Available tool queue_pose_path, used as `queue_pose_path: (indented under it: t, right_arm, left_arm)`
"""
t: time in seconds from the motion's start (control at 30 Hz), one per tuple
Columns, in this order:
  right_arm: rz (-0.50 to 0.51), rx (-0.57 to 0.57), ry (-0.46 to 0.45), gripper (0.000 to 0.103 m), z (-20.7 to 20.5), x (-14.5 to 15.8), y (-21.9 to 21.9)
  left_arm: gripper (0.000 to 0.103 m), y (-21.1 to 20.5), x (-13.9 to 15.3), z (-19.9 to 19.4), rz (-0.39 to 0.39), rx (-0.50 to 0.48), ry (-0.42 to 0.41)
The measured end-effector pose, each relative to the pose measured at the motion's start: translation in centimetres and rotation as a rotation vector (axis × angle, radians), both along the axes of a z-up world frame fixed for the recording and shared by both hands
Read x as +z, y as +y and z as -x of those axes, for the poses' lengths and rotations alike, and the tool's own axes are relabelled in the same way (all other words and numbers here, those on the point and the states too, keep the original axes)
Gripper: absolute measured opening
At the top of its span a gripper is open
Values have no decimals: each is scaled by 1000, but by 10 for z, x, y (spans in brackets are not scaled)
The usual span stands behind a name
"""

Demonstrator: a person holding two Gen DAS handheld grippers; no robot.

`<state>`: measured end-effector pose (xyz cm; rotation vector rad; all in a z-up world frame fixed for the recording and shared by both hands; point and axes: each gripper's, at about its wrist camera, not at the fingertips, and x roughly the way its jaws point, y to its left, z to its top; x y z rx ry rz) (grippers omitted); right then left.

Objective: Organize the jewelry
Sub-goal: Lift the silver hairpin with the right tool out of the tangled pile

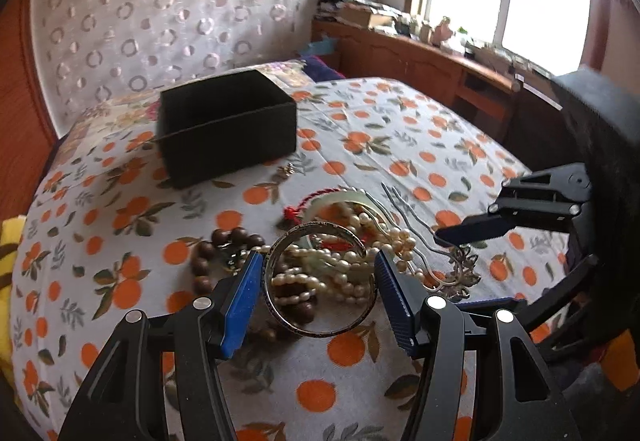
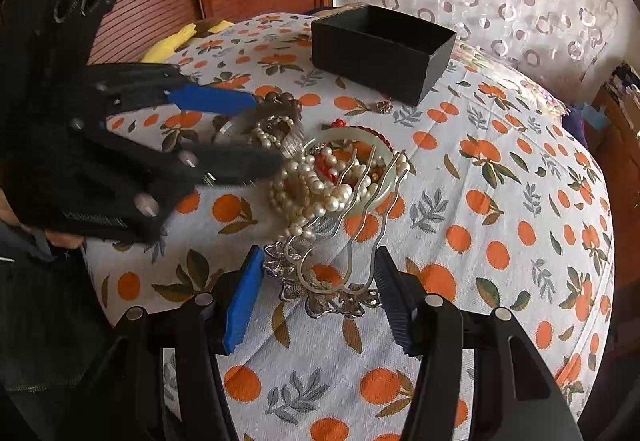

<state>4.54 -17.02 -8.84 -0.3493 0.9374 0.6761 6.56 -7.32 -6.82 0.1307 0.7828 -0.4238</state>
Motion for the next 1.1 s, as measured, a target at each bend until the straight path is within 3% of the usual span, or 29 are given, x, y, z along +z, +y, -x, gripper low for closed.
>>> queue_pose_path:
  t: [0.33, 0.9, 1.1]
  right_arm:
    - [-10, 16, -6, 59, 9, 3, -7]
    - [8, 42, -28, 58, 36, 21, -22]
    - [4, 18, -63, 58, 31, 27, -22]
  left_arm:
    - [55, -19, -14, -13, -135, -3, 1]
    - [55, -7, -15, -23, -105, 55, 7]
    - [55, 7, 0, -22, -37, 82, -5]
